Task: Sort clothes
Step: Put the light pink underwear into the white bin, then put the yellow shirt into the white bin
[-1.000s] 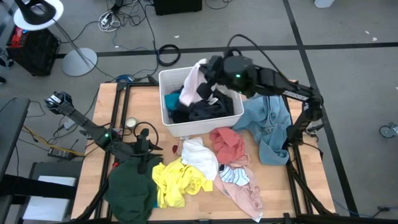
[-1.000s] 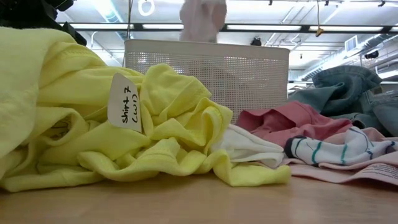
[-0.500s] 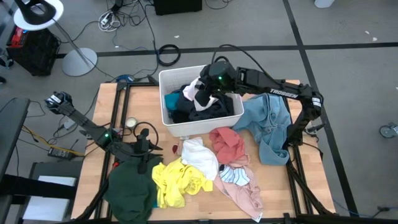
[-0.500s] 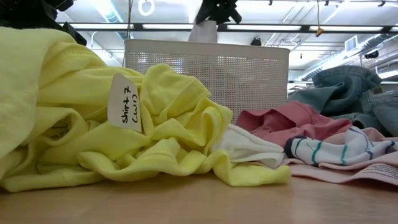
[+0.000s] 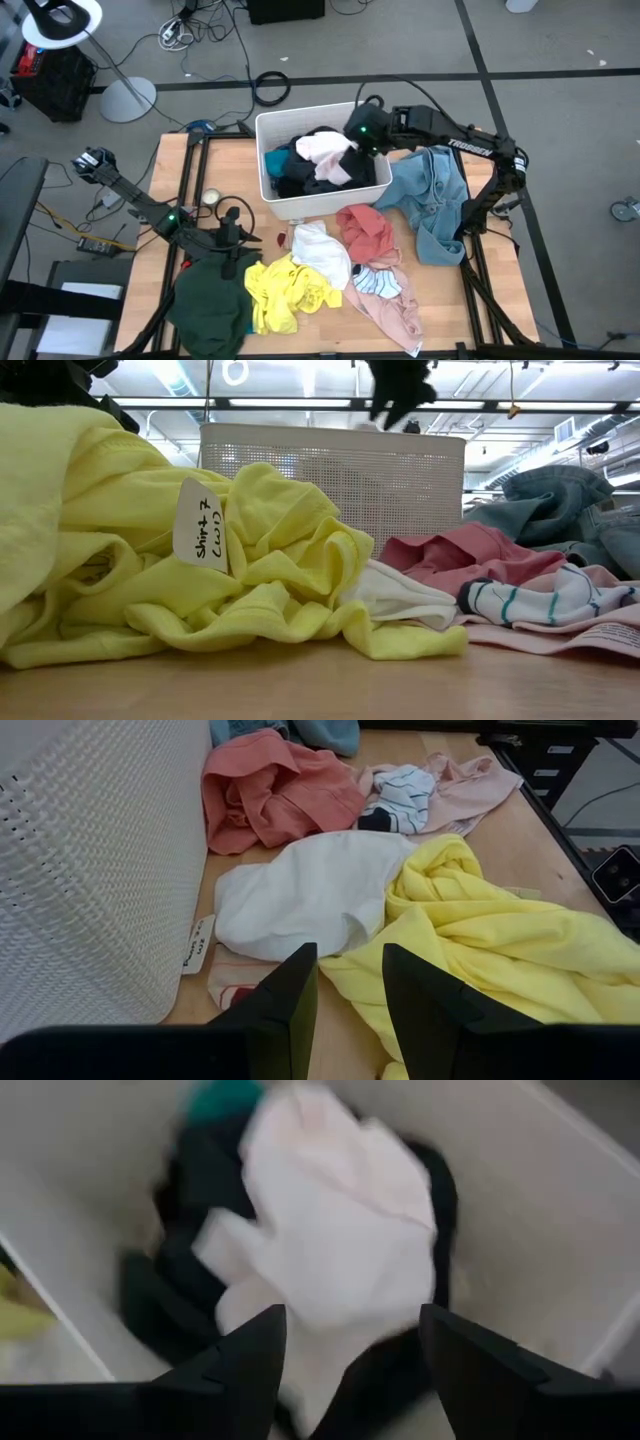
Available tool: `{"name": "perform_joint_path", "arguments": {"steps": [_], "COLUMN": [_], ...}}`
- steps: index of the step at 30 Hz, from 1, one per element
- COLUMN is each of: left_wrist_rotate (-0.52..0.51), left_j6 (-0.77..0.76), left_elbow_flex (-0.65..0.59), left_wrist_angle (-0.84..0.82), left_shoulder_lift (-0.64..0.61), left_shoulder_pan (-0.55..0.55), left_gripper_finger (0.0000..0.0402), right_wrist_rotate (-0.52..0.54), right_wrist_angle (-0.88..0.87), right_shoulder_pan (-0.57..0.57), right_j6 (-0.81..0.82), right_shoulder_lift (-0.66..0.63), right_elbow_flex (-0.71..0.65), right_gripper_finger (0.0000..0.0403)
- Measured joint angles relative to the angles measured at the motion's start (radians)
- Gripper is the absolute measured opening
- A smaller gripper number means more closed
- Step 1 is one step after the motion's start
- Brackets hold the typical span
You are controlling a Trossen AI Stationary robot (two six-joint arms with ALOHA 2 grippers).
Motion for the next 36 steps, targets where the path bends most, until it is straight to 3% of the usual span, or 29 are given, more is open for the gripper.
{"name": "perform_joint_path", "arguments": {"steps": [4,13,19,24,31,36], "left_wrist_rotate": [0.000,0.000,0.000,-0.008,0.020,0.068], "left_j6": [-0.006,-0.027,-0.028,-0.028,-0.027,-0.022], "left_elbow_flex": [0.000,0.000,0.000,0.000,0.010,0.111], "left_wrist_angle": [0.000,0.000,0.019,0.063,0.168,0.121], "left_shoulder_lift": [0.000,0.000,0.000,0.000,0.000,0.042], "left_shoulder_pan": [0.000,0.000,0.000,0.000,0.000,-0.008], "left_gripper_finger": [0.0121,0.0121,0.0121,0.0121,0.0121,0.0121], "right_wrist_rotate": [-0.002,0.037,0.144,0.242,0.475,0.600], "right_wrist_angle": [-0.088,-0.099,-0.114,-0.184,-0.356,-0.347], "right_shoulder_pan": [0.004,0.039,0.128,0.289,0.622,0.835], "right_j6": [0.009,0.008,0.055,0.171,0.462,0.677], "right_shoulder_lift": [0.000,-0.054,-0.155,-0.225,-0.213,-0.188], "right_elbow_flex": [0.000,0.000,0.000,0.000,-0.005,-0.160], "right_gripper_finger": [0.0227,0.0221,0.0211,0.0205,0.0197,0.0196]}}
